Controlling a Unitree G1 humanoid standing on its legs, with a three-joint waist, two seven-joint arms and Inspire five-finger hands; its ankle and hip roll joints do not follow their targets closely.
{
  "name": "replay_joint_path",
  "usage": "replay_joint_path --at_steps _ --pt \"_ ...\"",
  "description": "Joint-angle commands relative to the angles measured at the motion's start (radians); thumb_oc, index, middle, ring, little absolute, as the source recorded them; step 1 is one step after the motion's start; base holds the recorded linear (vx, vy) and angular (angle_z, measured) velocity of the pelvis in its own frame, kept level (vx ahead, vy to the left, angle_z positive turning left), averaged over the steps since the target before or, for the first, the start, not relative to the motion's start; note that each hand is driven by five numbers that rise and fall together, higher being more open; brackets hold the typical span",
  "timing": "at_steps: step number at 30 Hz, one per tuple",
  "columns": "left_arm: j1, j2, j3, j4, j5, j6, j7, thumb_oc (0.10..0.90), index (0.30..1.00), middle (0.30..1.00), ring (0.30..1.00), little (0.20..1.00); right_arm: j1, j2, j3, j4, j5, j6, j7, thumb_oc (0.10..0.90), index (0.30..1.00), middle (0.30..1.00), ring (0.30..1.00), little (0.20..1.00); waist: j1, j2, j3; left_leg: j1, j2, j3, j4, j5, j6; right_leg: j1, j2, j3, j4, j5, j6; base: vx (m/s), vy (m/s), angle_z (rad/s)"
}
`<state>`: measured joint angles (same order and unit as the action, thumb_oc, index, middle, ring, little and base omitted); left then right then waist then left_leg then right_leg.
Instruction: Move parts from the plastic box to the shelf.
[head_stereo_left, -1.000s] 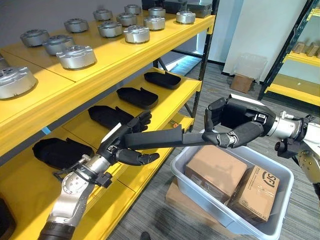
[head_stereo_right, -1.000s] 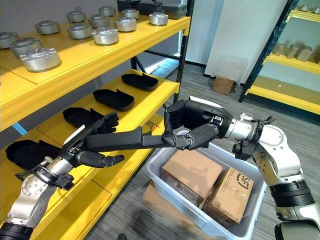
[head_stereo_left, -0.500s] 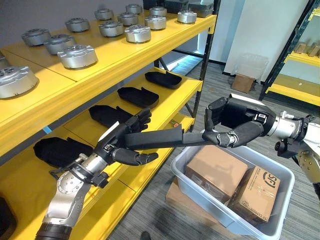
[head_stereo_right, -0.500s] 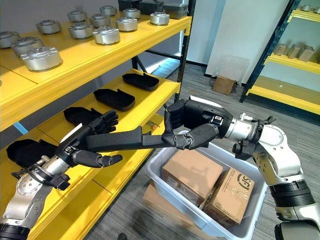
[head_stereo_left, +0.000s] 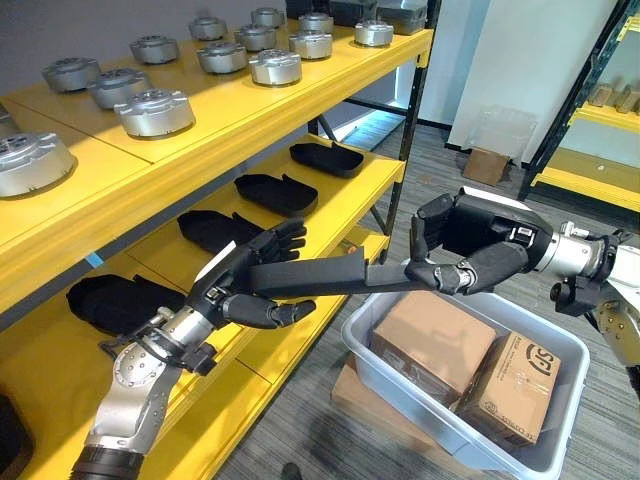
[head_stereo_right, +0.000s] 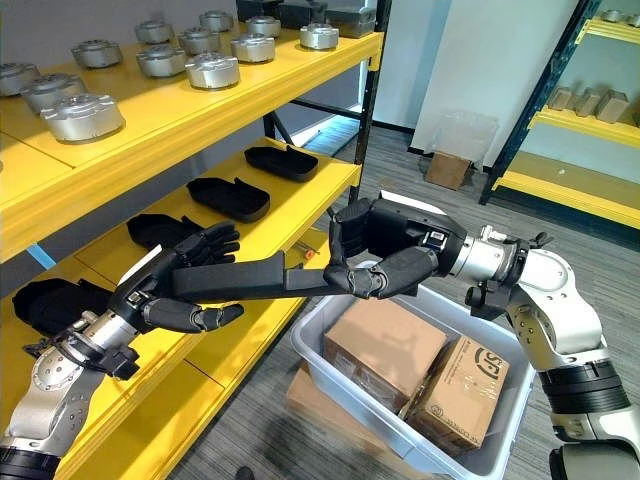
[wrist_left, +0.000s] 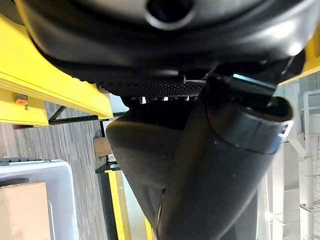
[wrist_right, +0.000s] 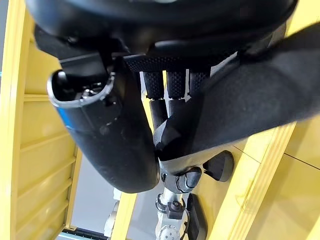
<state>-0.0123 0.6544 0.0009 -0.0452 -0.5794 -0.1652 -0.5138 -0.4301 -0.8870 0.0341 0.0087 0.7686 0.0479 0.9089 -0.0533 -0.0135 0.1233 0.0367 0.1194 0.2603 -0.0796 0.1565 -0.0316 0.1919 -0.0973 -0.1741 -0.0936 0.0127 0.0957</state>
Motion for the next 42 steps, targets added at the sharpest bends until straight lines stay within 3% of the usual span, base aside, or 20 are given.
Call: replay_joint_path --at_steps 1,10,22,23,42 --pt "-0.131 0.001 0.026 -0.168 -0.156 -0.083 -0.025 0.4 0.3 0.3 0.3 0.3 -0.119 0.017 -0.056 -0.008 0.093 -0.115 -0.024 0.4 0.3 0.3 0.3 0.3 0.005 -0.033 -0.055 0.121 0.051 -0.015 0.006 -0.176 -0.049 -0.052 0.013 -0.017 0.019 -0.017 -0.03 0.0 0.0 0.0" --pt "-0.141 -0.042 0.009 -0.155 -0.164 -0.089 -0.019 0.4 0.3 0.3 0.3 0.3 -0.125 0.039 -0.056 -0.015 0.087 -0.101 -0.039 0.4 0.3 0.3 0.3 0.3 -0.001 -0.035 -0.057 0.126 0.052 -0.012 0.005 -0.179 -0.048 -0.05 0.014 -0.013 0.019 -0.018 -0.032 0.0 0.0 0.0" --pt "-0.138 -0.041 0.026 -0.166 -0.163 -0.089 -0.013 0.4 0.3 0.3 0.3 0.3 -0.116 0.052 -0.053 -0.025 0.078 -0.092 -0.065 0.4 0.3 0.3 0.3 0.3 0.002 -0.035 -0.058 0.127 0.051 -0.011 0.004 -0.179 -0.047 -0.048 0.013 -0.015 0.018 -0.017 -0.032 0.0 0.0 0.0" --pt "-0.14 -0.04 0.027 -0.165 -0.163 -0.089 -0.011 0.4 0.3 0.3 0.3 0.3 -0.116 0.056 -0.052 -0.025 0.073 -0.08 -0.067 0.9 1.0 1.0 1.0 1.0 0.001 -0.035 -0.058 0.127 0.051 -0.011 0.003 -0.179 -0.047 -0.048 0.014 -0.014 0.017 -0.017 -0.032 0.0 0.0 0.0" --pt "-0.124 -0.051 0.06 -0.168 -0.161 -0.083 -0.016 0.4 0.3 0.3 0.3 0.3 -0.039 0.148 -0.138 -0.105 0.13 -0.054 -0.197 0.9 1.0 1.0 1.0 1.0 -0.009 -0.026 -0.057 0.128 0.05 -0.005 0.003 -0.181 -0.042 -0.05 0.012 -0.007 0.017 -0.015 -0.031 0.0 0.0 0.0"
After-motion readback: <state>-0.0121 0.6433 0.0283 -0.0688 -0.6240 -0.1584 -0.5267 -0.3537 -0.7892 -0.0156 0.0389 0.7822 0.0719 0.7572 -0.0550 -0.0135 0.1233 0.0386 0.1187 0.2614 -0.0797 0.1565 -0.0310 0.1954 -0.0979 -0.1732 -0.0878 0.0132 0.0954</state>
